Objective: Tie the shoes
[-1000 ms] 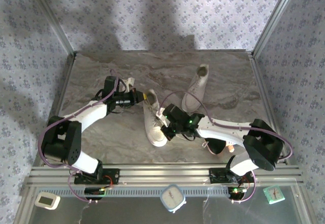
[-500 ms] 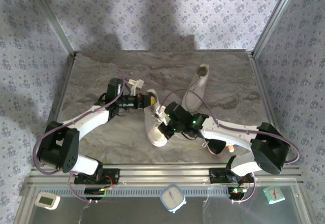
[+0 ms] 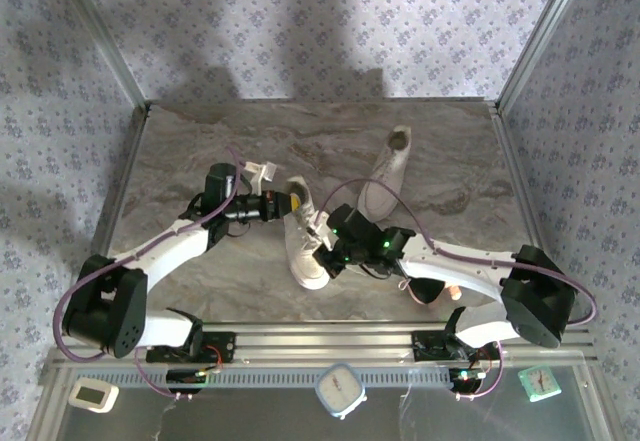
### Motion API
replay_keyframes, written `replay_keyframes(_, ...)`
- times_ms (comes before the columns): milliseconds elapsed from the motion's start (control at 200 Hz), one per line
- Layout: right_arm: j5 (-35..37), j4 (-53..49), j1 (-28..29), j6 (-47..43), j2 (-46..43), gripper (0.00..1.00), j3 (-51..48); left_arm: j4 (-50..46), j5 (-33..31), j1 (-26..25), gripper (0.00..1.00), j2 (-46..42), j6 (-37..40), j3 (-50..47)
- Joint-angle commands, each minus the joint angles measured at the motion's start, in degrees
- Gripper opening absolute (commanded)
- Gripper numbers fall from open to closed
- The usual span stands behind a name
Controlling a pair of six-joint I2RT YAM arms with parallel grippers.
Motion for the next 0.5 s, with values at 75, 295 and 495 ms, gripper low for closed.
replay_keyframes(75, 3.18, -4.32, 2.72, -0.9, 1.1, 0.0, 0.19, 2.69, -3.45, 1.69, 0.0, 2.47, -4.58, 2.53)
replay_keyframes(295, 4.82, -5.72, 4.7, -0.63, 1.9, 0.0, 0.19, 2.1, -4.06, 2.39, 0.0, 4.37, -5.79, 4.82)
replay_keyframes(495, 4.77, -6.68, 5.84, -1.5, 3.27, 0.0, 0.62, 1.82, -5.04, 3.38, 0.0, 5.18, -7.1, 4.98)
